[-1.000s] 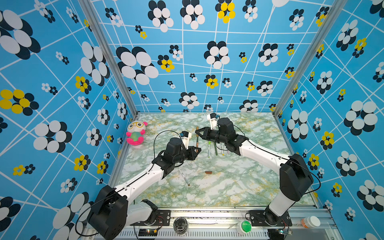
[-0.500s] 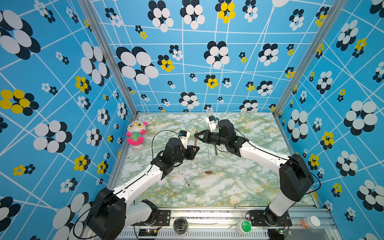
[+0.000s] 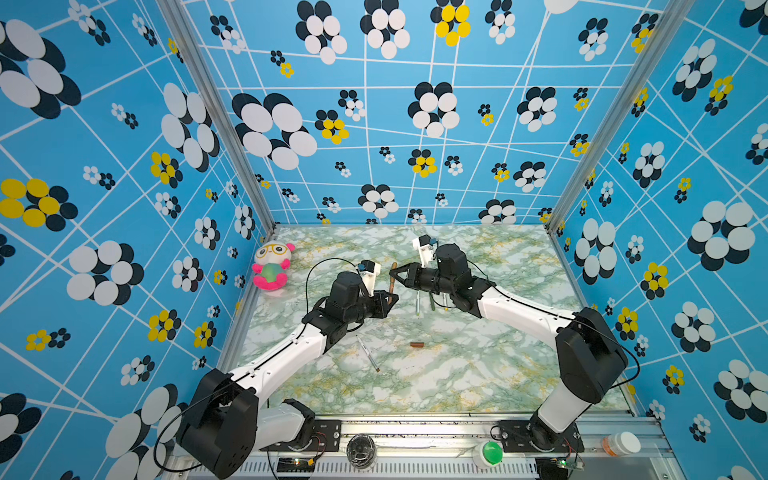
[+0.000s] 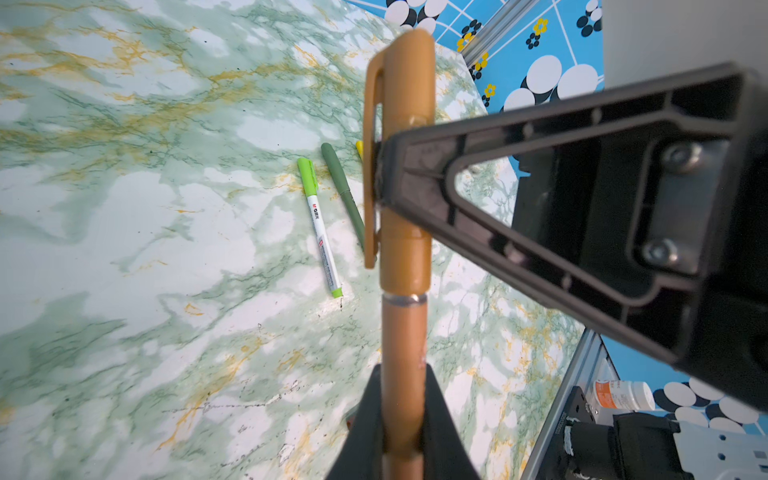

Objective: Insert the pens into the pen caps

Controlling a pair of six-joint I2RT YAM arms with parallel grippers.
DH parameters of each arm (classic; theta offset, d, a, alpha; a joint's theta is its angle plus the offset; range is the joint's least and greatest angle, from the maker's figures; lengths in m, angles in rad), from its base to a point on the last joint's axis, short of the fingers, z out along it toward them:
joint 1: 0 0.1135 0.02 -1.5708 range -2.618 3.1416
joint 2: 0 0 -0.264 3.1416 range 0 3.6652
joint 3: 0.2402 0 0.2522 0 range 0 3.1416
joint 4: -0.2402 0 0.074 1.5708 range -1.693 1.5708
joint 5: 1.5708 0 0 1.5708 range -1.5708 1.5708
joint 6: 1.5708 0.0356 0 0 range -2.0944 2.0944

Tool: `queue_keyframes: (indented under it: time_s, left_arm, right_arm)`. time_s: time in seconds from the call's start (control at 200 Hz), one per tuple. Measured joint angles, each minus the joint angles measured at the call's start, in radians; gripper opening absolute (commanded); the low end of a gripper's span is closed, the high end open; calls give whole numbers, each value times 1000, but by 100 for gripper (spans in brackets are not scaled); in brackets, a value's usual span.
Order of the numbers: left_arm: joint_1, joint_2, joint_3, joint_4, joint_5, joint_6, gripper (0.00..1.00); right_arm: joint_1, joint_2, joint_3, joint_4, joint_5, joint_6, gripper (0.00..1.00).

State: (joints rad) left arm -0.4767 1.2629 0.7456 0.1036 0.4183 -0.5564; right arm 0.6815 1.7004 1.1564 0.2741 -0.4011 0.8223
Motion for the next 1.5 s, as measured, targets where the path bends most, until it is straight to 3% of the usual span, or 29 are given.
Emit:
queue_keyframes:
  time_s: [0.51,1.159,1.499]
  left_arm:
    - [21,120,60,-62,37,54,0]
    - [36,168,107,-78,39,95,0]
    - [38,161,105,-27,39,93,0]
  right_arm:
    - [1,50,-42,60,17,-8,0]
    - [1,60,-50,88,14,-26,0]
    - [-7,40,8,-7,14,-61,0]
